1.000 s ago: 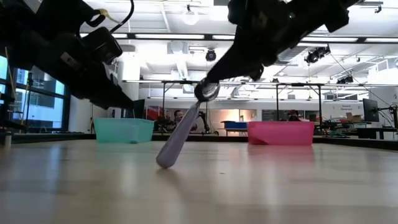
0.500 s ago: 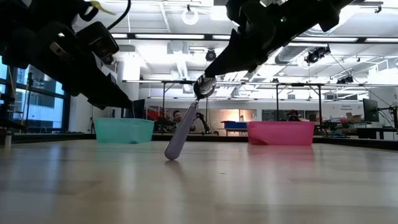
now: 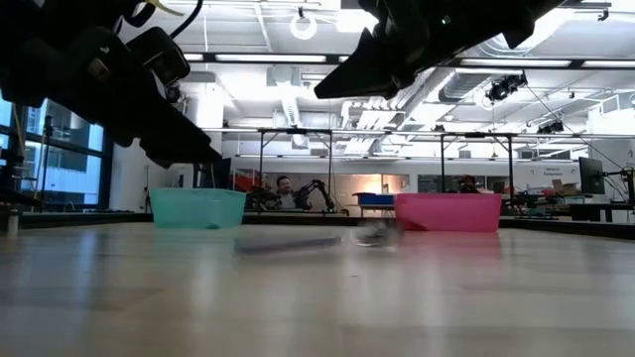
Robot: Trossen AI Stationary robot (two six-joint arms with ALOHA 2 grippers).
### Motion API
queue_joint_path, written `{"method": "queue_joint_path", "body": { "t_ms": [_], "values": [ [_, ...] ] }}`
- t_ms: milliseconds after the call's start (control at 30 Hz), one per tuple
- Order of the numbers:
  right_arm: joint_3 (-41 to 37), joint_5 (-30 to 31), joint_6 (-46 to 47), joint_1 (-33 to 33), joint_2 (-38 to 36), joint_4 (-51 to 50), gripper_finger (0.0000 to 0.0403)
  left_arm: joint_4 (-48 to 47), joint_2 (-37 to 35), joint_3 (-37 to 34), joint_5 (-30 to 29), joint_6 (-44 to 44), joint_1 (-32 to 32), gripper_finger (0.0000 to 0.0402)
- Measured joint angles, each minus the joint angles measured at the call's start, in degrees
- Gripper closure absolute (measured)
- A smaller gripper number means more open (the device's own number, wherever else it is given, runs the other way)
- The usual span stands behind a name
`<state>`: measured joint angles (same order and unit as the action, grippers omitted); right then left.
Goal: Sort silverware by color (type)
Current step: Put the purple spoon into the blue bin
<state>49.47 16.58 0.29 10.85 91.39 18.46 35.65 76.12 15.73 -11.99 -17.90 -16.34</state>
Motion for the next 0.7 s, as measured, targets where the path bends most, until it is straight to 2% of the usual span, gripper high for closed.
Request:
{"method": "queue_joint_path", "body": {
  "t_ms": [433,600,700],
  "values": [
    [0.0,0.0,-0.2,0.9,0.0,-1.8,0.0403,1.5,0.3,0.3,1.1,0.0,0.0,0.0213],
    [-0.1,2.8,-0.3,2.7,0.0,-8.2,0.0403,0.5,4.2,3.4,4.2,0.4,0.0,0.0213],
    [-2.9,3.1,0.4,2.9,0.0,-6.4,0.0403,0.0,7.8,6.0,6.1,1.2,0.0,0.0213]
  ]
}}
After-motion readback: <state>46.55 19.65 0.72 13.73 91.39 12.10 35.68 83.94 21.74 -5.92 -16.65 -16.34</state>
